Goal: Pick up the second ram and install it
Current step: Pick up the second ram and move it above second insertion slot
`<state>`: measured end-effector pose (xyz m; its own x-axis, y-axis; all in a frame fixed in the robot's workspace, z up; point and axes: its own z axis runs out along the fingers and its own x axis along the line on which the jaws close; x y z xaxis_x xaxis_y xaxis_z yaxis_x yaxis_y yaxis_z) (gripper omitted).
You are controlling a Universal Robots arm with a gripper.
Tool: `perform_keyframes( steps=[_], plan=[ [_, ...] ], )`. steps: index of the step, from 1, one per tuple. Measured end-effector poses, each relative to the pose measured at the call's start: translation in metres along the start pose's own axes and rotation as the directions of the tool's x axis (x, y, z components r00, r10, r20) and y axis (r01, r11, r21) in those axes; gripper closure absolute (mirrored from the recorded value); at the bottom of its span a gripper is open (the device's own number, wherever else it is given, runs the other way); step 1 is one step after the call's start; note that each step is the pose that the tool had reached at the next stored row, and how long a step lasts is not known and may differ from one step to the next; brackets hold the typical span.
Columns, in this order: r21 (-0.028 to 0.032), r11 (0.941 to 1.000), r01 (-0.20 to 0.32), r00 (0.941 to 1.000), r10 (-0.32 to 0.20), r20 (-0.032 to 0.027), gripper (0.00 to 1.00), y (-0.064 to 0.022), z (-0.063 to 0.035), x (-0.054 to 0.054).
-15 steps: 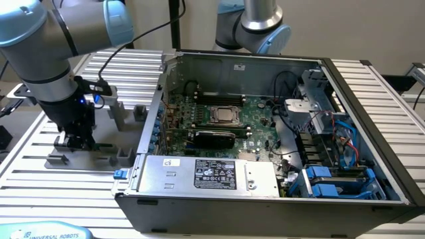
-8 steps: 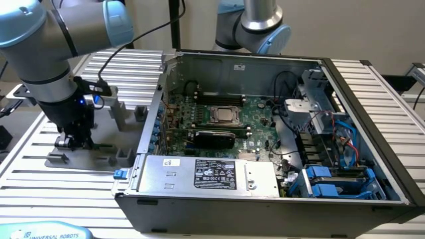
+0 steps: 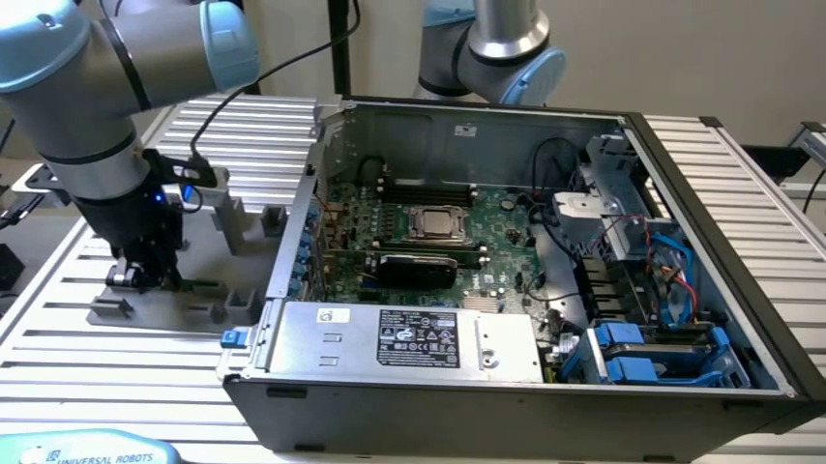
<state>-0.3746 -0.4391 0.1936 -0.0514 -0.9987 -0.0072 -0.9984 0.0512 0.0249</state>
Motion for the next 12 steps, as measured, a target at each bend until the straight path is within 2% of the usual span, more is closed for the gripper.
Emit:
perform_keyframes(
  steps=[12],
  plan=[
    [0.0000,0.9999,0.014,0.9999,-0.014,-0.0003,0.86,0.0000,0.0000,0.0000]
  ],
)
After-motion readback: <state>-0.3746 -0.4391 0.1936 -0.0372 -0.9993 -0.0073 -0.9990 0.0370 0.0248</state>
